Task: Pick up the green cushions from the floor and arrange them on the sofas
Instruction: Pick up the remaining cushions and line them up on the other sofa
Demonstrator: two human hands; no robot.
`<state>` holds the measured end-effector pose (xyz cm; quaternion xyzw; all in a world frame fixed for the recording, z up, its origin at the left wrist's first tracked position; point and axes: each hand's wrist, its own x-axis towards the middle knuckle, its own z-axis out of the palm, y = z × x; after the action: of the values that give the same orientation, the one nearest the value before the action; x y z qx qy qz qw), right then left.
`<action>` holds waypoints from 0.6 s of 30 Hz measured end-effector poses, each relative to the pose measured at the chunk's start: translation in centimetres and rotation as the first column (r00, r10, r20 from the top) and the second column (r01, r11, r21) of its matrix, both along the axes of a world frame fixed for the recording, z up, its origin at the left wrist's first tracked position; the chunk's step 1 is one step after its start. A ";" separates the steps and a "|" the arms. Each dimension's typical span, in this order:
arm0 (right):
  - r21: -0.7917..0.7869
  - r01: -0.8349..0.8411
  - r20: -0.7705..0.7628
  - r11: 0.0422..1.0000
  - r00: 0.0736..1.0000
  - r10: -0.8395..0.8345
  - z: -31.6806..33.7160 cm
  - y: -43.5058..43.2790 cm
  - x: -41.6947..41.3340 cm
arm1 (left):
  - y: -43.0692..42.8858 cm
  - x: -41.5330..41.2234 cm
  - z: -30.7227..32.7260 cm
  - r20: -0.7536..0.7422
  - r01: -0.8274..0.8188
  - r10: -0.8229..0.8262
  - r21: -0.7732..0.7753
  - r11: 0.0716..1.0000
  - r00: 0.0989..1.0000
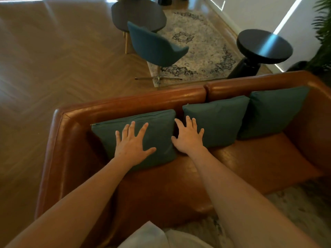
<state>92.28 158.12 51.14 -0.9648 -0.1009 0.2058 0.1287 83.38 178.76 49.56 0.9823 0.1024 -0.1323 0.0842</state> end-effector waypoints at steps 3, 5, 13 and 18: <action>0.017 0.031 -0.001 0.999 1.000 -0.031 0.8 -3.9 -0.2 | -4.1 0.5 0.5 0.012 0.055 -0.055 -0.013 0.998 0.998; 0.015 0.048 0.007 0.999 0.999 -0.048 1.4 -7.0 -0.2 | -7.2 1.1 1.0 0.035 0.096 -0.095 -0.019 0.995 0.995; 0.015 0.043 0.067 0.999 0.997 -0.044 3.5 -20.3 0.6 | -20.4 3.6 3.4 0.104 0.113 -0.111 -0.021 0.993 0.988; 0.023 -0.032 0.083 0.999 0.996 0.030 5.4 -28.3 1.7 | -28.3 4.5 4.9 0.146 0.033 -0.033 0.003 0.999 0.989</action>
<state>93.98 129.86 56.59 -0.9691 -0.1238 0.1666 0.1330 87.87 150.50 54.46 0.9910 0.0796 -0.0612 0.0888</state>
